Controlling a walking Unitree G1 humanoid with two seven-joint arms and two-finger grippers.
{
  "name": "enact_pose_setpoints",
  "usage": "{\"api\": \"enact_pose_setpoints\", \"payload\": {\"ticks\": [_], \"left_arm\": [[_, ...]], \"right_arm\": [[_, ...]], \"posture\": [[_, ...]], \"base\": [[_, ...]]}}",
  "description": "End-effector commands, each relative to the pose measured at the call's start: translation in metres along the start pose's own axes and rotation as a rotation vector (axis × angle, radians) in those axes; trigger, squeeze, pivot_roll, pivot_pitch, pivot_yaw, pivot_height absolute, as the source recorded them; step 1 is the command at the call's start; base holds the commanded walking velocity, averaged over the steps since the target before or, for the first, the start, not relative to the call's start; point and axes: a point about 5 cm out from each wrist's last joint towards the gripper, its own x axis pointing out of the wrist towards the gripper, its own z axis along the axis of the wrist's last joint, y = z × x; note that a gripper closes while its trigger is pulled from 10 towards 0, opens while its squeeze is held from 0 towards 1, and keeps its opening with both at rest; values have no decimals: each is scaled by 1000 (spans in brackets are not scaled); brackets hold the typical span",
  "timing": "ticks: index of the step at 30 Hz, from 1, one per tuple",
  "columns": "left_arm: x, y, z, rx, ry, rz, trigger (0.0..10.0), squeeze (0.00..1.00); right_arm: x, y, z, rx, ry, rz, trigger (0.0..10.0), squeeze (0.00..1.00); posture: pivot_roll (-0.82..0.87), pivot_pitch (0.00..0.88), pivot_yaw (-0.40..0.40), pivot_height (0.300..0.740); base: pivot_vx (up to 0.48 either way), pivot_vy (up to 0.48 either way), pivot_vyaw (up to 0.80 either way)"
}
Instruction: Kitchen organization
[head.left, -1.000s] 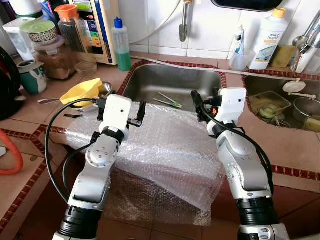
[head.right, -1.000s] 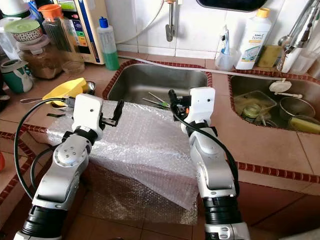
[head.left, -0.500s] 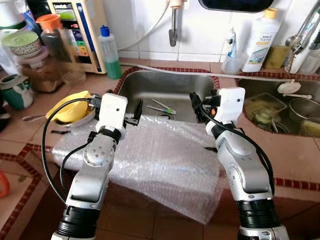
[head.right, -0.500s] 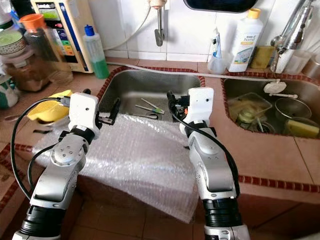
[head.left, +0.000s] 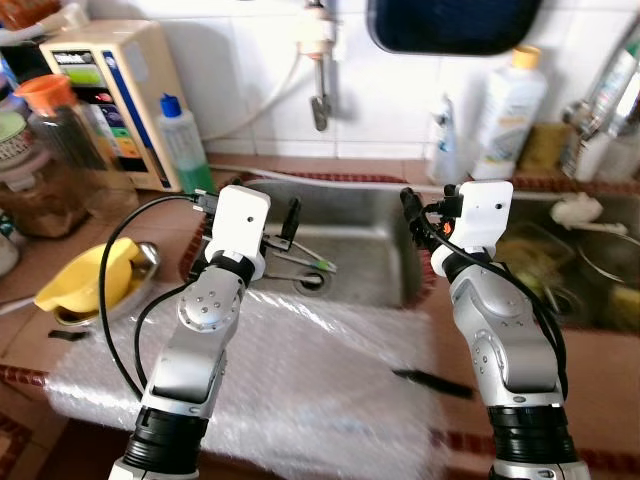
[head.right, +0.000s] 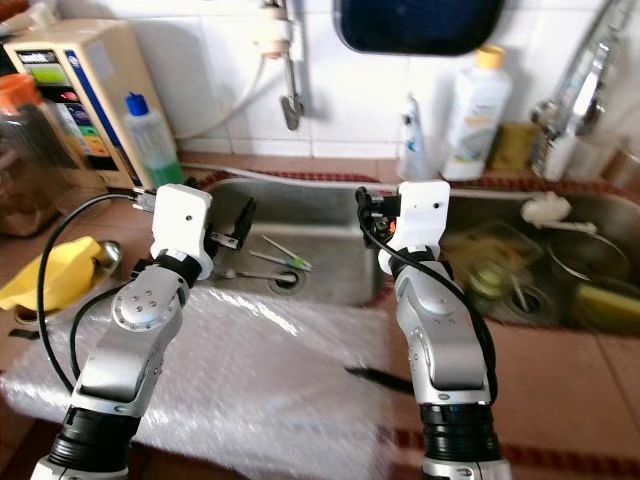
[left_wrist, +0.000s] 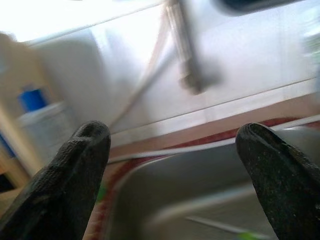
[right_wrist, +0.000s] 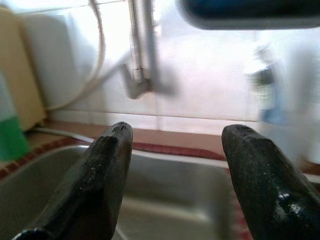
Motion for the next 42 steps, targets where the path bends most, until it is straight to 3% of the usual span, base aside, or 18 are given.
{"api": "enact_pose_setpoints", "payload": {"ticks": [1, 11, 15, 21, 28, 36, 42], "left_arm": [[-2, 2, -2, -6, 15, 10, 10000, 0], [-12, 4, -5, -8, 62, 41, 10000, 0], [-14, 7, -5, 1, 68, 93, 10000, 0], [-16, 14, -13, -62, 109, 196, 10000, 0], [1, 17, -11, -92, 92, 217, 10000, 0], [15, 26, -14, -113, 96, 235, 10000, 0], [20, 20, -20, -131, 100, 227, 10000, 0]], "right_arm": [[-2, 2, -2, -2, 15, 9, 10000, 0], [0, 4, -10, 2, 66, 32, 10000, 0], [13, 7, -8, 6, 59, 53, 10000, 0], [26, 11, 1, -53, 49, 96, 10000, 0], [35, -5, 7, -98, 36, 47, 10000, 0], [30, -19, 6, -118, 18, -86, 10000, 0], [25, -21, 4, -137, 17, -108, 10000, 0]], "posture": [[69, 0, 69, 740], [125, 0, 40, 740], [173, 0, 6, 740], [169, 0, -19, 740], [120, 0, -21, 740], [72, 0, 2, 740], [45, 0, -20, 740]], "base": [[0, 0, 0], [0, 0, 0], [0, 0, 0], [0, 0, 0], [0, 0, 0], [0, 0, 0], [0, 0, 0]]}}
